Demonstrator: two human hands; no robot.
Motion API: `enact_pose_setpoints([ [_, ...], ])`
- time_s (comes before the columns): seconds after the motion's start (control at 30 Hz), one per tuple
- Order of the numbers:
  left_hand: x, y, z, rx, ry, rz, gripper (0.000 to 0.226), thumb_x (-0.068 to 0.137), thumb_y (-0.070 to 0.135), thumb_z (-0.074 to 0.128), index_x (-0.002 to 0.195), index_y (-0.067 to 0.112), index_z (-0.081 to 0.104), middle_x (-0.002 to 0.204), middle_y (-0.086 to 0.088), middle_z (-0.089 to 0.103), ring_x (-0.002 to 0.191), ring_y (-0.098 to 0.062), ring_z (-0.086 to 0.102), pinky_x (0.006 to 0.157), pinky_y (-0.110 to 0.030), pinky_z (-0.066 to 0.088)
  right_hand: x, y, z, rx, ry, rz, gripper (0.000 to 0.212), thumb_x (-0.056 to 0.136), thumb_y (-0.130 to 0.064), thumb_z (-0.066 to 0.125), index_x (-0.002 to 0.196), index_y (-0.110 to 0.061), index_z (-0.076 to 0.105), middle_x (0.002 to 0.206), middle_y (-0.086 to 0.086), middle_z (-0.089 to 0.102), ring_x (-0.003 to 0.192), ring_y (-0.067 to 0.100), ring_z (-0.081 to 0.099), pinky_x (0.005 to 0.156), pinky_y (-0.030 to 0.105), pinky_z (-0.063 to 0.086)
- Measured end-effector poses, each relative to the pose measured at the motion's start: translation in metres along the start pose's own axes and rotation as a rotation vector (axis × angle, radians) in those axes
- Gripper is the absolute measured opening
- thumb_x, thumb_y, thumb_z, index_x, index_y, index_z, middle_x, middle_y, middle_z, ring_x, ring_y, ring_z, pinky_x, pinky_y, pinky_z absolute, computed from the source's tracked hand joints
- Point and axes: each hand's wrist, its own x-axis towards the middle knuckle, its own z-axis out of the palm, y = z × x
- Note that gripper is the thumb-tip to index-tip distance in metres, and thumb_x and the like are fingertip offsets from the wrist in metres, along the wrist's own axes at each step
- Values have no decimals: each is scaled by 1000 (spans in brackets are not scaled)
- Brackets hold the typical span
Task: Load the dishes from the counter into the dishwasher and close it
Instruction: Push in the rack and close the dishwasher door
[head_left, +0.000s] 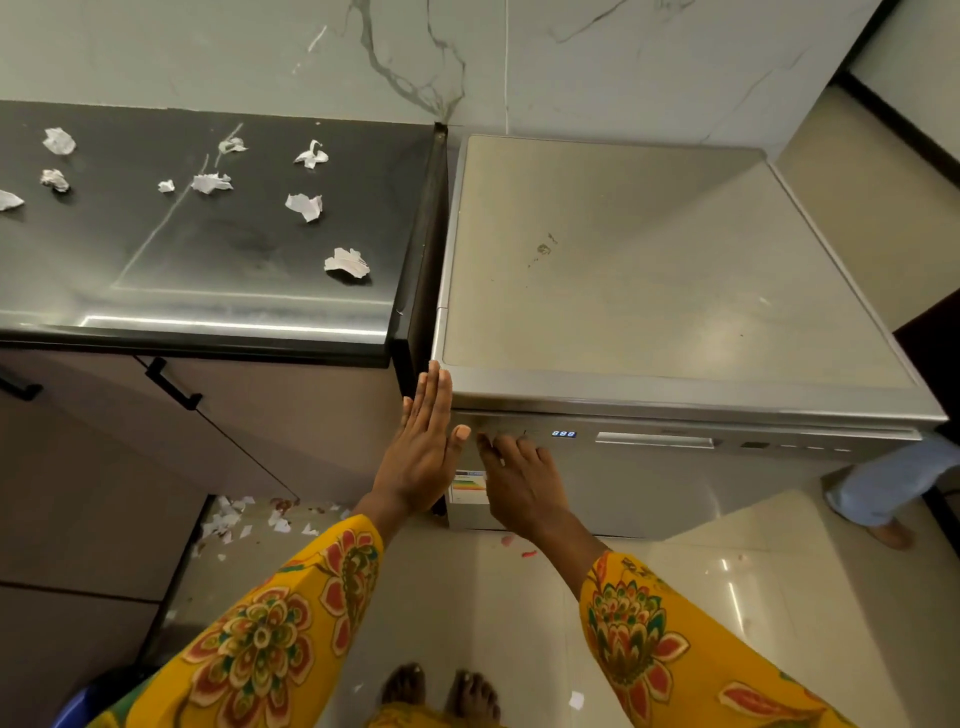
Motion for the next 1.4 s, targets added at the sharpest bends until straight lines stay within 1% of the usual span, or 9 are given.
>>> enact_pose_setpoints([
  [0.07, 7, 7, -4, -39, -17, 49, 66, 88, 52, 10, 143, 20, -10, 151, 11, -18, 141, -2, -18, 110, -12, -19, 4, 8, -4, 101, 230, -87, 52, 58, -20, 78, 109, -17, 65, 93, 4, 59, 77, 22, 58, 63, 29, 49],
  [0.13, 15, 17, -9, -111, -61, 80, 70, 87, 53, 9, 146, 16, 1, 152, 10, -5, 141, -1, -9, 110, -10, -14, 15, 20, -21, 231, 335, -199, 28, 75, -19, 60, 102, -12, 63, 90, 8, 57, 76, 25, 53, 65, 32, 47],
  [0.2, 26, 27, -13, -199, -100, 63, 70, 90, 52, 13, 148, 12, 18, 154, 4, 12, 142, -3, 5, 114, -14, -5, 29, 28, -45, 367, 338, -182, 29, 85, -21, 45, 103, -7, 64, 95, 12, 59, 83, 28, 52, 74, 37, 44],
  [0.33, 45, 42, -23, -551, -130, -187, 58, 98, 47, 22, 143, 12, 37, 145, -8, 44, 137, -16, 36, 115, -24, 19, 44, 43, -84, 894, 43, 137, 36, 101, -20, 37, 129, -8, 56, 140, 9, 49, 133, 20, 39, 113, 33, 28],
  [0.4, 51, 45, -31, -715, -178, -284, 53, 104, 37, 21, 142, 5, 38, 142, -11, 47, 134, -16, 41, 112, -20, 22, 45, 48, -97, 1124, -61, 232, 42, 104, -26, 27, 133, -6, 52, 140, 7, 49, 133, 16, 40, 113, 28, 30],
  [0.5, 56, 44, -37, -795, -242, -333, 57, 104, 37, 16, 142, 0, 35, 143, -12, 45, 136, -15, 39, 119, -33, 15, 49, 59, -104, 1302, -131, 303, 57, 104, -35, 13, 134, -1, 48, 137, 8, 51, 127, 11, 45, 101, 10, 34],
  [0.67, 60, 41, -35, -792, -268, -338, 59, 103, 40, 11, 143, 5, 35, 142, -9, 47, 137, -15, 37, 119, -30, 11, 56, 66, -95, 1353, -148, 314, 64, 102, -44, 11, 125, -6, 58, 129, 8, 59, 121, 11, 51, 115, 32, 29],
  [0.87, 58, 41, -33, -791, -231, -314, 57, 103, 39, 12, 142, 6, 39, 140, -8, 50, 134, -14, 41, 106, -19, 20, 52, 65, -97, 1255, -155, 270, 64, 102, -44, 10, 123, -12, 61, 127, 4, 61, 123, 15, 50, 108, 29, 32],
  [1.4, 62, 33, -27, -838, -192, -267, 54, 103, 36, 16, 139, 5, 43, 141, -9, 49, 132, -14, 43, 108, -19, 28, 53, 65, -91, 1312, -138, 233, 57, 103, -40, 15, 131, -9, 53, 136, 6, 54, 130, 17, 44, 114, 32, 27],
])
